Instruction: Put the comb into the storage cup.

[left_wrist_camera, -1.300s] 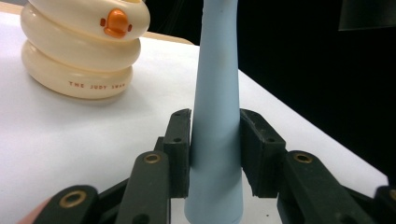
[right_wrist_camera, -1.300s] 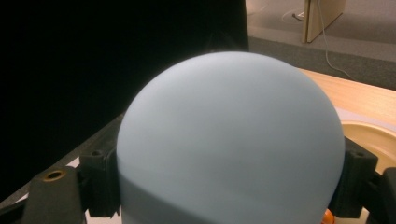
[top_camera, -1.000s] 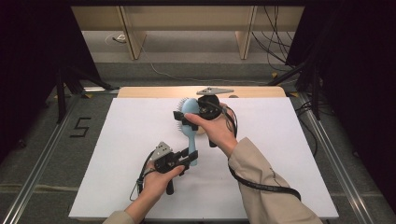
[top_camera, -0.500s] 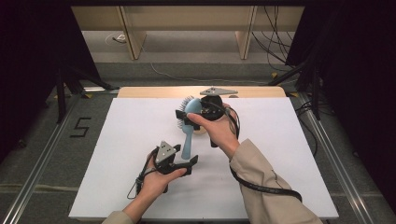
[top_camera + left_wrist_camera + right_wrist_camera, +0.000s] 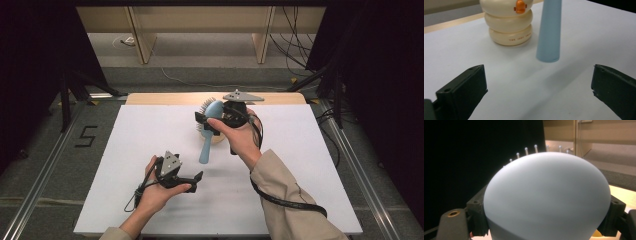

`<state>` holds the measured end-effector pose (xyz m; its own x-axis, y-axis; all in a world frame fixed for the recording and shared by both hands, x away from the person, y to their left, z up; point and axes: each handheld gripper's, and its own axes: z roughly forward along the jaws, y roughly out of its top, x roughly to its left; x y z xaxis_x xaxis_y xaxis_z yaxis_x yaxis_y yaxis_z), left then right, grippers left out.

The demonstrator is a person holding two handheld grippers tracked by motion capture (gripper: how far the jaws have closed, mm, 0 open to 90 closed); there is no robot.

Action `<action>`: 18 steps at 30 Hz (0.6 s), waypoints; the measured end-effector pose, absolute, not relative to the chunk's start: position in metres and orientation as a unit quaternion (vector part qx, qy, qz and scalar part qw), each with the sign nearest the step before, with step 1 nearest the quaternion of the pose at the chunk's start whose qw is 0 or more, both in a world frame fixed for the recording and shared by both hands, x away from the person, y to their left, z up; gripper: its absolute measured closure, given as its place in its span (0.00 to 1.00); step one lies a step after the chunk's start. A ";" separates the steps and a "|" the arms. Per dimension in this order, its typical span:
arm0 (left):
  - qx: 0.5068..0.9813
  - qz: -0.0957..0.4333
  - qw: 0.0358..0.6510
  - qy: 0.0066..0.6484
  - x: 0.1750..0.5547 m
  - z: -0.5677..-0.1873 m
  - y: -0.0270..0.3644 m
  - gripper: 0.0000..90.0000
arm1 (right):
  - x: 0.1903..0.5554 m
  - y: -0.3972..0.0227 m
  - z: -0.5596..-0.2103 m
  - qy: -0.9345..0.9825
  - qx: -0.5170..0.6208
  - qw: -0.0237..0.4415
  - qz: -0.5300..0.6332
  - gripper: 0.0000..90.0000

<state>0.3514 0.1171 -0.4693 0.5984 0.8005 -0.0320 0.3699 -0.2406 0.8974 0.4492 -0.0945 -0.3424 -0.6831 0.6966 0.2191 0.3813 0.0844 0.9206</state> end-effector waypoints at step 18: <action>0.739 0.257 0.483 0.393 0.347 -0.468 0.151 0.00 | 0.454 -0.105 -0.334 0.707 0.372 0.175 0.575 0.22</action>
